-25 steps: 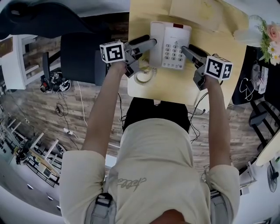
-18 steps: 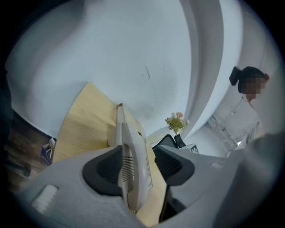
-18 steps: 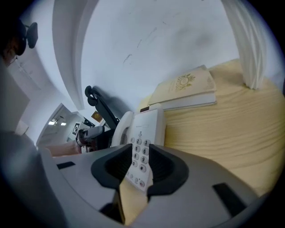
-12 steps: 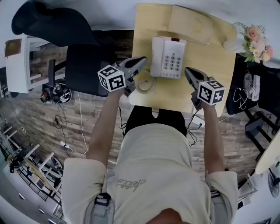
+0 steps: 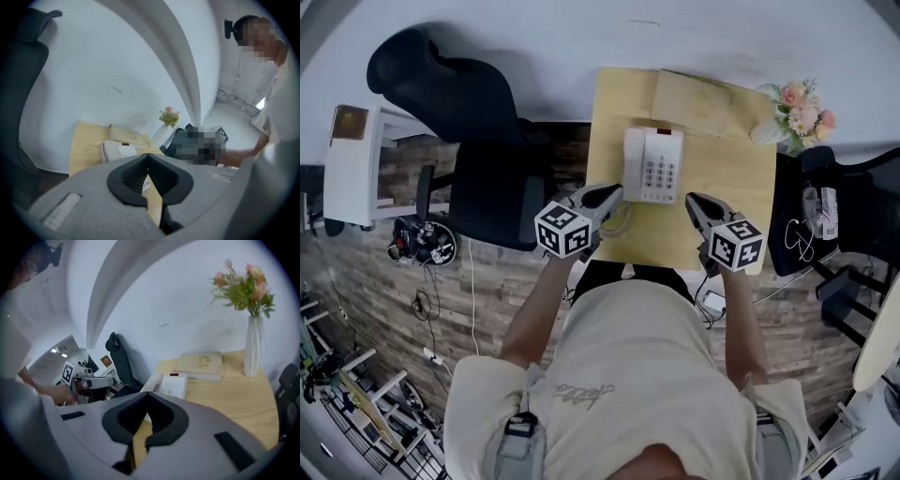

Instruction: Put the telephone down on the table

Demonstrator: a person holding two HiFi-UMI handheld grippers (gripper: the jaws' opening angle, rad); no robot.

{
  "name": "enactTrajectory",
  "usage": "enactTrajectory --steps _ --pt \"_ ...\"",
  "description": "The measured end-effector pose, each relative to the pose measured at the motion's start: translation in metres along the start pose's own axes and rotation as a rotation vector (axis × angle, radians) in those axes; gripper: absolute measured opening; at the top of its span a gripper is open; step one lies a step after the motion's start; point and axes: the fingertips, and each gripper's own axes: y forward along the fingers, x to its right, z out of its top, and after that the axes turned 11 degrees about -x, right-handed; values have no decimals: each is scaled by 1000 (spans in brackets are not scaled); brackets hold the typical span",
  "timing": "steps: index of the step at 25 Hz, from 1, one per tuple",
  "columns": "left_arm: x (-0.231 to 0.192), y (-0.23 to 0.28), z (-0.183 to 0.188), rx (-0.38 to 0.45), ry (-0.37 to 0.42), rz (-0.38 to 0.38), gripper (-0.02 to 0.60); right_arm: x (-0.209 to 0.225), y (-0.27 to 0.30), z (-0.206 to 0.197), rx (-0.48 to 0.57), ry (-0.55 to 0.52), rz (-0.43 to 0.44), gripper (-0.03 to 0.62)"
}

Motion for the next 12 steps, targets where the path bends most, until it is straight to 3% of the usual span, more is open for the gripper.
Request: enactTrajectory --steps 6,12 --pt "39 -28 36 7 189 90 17 -21 -29 11 25 -129 -63 2" --pt "79 -45 68 35 346 75 17 -43 -73 48 156 -171 -96 2"
